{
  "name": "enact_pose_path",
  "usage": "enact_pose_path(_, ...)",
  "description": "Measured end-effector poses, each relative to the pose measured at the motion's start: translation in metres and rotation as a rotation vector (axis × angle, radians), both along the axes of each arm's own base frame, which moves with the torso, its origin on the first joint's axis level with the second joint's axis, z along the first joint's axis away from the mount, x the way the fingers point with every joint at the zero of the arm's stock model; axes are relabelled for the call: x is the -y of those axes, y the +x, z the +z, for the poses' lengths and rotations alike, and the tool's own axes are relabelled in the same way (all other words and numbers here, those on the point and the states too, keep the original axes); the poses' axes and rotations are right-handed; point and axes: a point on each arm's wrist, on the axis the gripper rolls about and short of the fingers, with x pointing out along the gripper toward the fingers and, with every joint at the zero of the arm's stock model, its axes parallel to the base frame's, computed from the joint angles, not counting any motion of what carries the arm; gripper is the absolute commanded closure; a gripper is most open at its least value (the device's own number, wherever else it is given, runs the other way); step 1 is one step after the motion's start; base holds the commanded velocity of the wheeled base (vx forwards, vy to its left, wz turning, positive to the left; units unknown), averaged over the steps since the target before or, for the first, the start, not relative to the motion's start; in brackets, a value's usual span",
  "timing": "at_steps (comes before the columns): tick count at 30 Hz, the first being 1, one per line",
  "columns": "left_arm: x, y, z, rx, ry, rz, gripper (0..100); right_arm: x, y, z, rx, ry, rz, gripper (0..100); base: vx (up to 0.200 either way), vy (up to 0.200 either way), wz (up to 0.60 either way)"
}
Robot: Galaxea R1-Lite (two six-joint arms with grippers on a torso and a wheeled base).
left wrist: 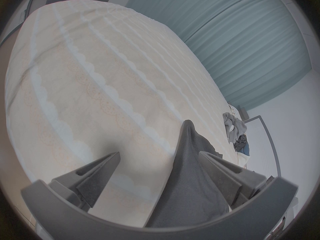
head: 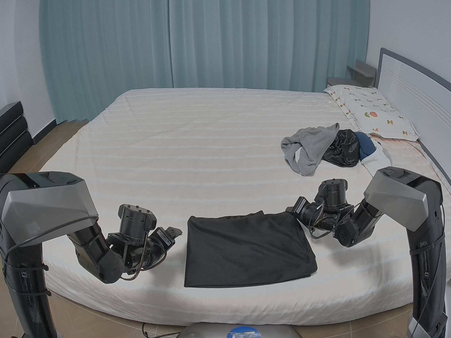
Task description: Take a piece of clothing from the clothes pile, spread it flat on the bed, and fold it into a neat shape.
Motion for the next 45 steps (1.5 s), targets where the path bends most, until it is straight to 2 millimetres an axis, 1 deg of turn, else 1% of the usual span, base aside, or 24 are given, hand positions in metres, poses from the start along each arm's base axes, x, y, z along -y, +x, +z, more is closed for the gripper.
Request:
enact_pose_path(12,0.000,0.000,0.000,0.000,0.000,-0.001,0,0.014,0.009,0.000,0.012,0.003,-0.037,100,0.000,0.000,0.00)
enact_pose_path(33,0.000,0.000,0.000,0.000,0.001,-0.003,0,0.016,0.016,-0.009,0.005,-0.002,-0.049,100,0.000,0.000,0.00)
enact_pose_path(34,0.000,0.000,0.000,0.000,0.001,-0.003,0,0.016,0.016,-0.010,0.004,-0.003,-0.049,0,0.000,0.000,0.00)
enact_pose_path(40,0.001,0.000,0.000,0.001,0.001,-0.003,0,0.017,0.015,-0.011,0.001,-0.002,-0.053,0,0.000,0.000,0.00)
enact_pose_path(45,0.001,0.000,0.000,0.002,0.001,-0.003,0,0.019,0.011,-0.002,0.006,-0.002,-0.063,0,0.000,0.000,0.00)
